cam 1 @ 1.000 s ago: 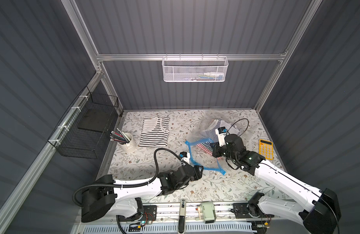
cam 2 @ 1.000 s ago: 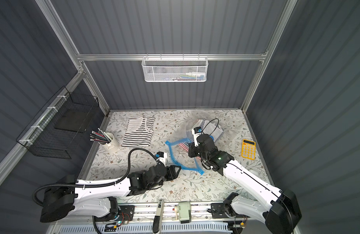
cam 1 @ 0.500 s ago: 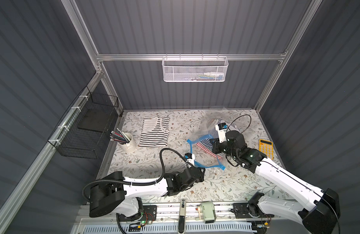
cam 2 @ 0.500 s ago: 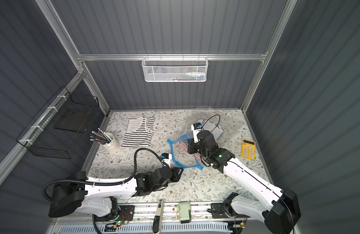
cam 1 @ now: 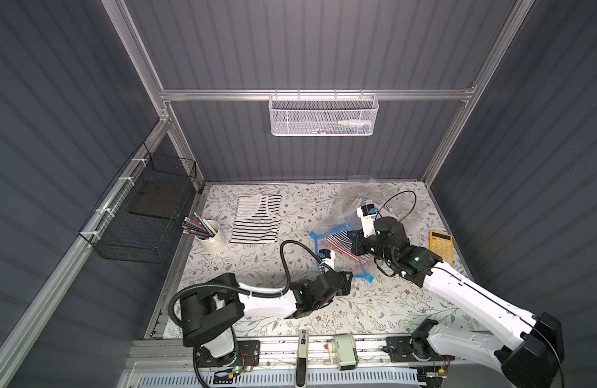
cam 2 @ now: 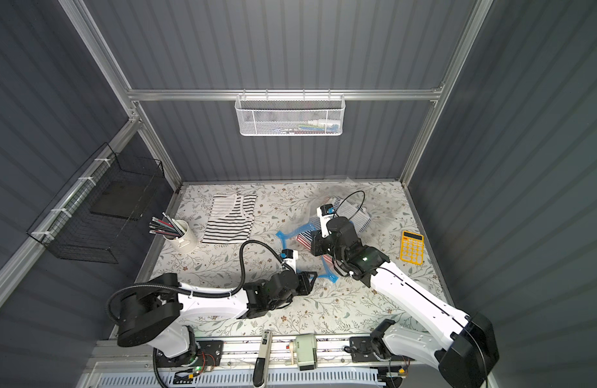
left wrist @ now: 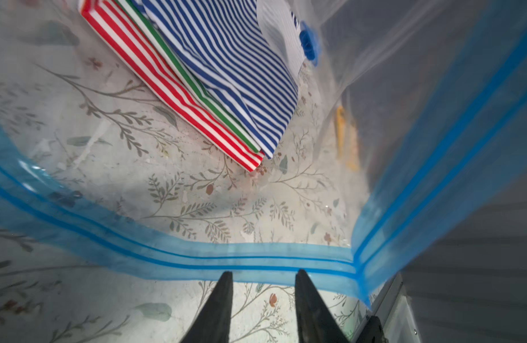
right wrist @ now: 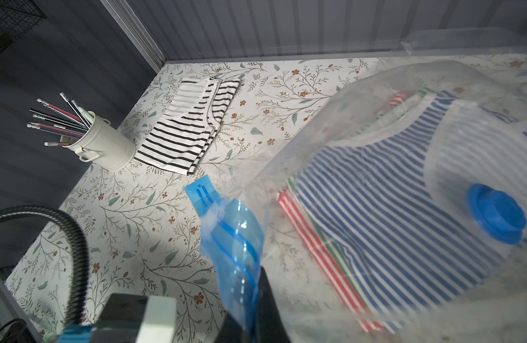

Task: Take the tank top out of the vacuum bag
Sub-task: Take out the tank top from the vacuum bag.

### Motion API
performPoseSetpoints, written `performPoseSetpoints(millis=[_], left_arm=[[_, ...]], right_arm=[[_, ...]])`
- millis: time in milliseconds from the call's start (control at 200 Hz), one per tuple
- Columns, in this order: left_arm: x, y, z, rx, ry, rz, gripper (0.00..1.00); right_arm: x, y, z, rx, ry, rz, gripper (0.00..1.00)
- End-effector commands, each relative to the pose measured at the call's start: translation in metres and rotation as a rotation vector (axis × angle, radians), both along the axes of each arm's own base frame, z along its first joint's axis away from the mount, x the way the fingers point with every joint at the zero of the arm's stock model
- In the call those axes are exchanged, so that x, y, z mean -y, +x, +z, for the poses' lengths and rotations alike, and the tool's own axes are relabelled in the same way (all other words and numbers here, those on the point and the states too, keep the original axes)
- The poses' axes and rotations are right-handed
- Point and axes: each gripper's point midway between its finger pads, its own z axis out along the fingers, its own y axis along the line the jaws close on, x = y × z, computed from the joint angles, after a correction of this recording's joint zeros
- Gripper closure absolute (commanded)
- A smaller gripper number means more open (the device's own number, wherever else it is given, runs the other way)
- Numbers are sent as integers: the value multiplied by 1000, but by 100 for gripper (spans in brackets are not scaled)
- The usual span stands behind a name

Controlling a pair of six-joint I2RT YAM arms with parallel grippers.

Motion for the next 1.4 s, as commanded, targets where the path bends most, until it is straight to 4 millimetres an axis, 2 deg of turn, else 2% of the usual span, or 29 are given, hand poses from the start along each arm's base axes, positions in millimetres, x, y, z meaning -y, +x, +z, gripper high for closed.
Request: performPoseSetpoints(millis=[0, 235, 405, 650, 695, 930, 985, 1195, 1396], left_arm=[[21, -4, 9, 9, -66, -73, 65], [20, 28, 7, -10, -126, -15, 65], [15, 50, -5, -63, -139, 48, 65], [30, 77, -22, -116, -201, 138, 62], [32, 82, -20, -121, -238, 161, 62], [32, 103, -22, -157, -319, 278, 63], [32, 107, -28, -178, -335, 297, 62], [45, 121, -34, -223, -438, 315, 63], [51, 129, -26, -206, -440, 297, 64]], right_arm=[[0, -4, 1, -6, 20, 8, 100], [-1, -9, 0, -19, 42, 14, 100], [0, -11, -1, -23, 43, 14, 100], [-6, -12, -5, -39, 71, 27, 100], [-8, -13, -6, -43, 83, 35, 100], [-12, -19, -16, -63, 109, 43, 100], [-12, -20, -17, -66, 109, 45, 100], [-10, -22, -20, -66, 107, 41, 100], [-10, -22, -19, -65, 111, 41, 100]])
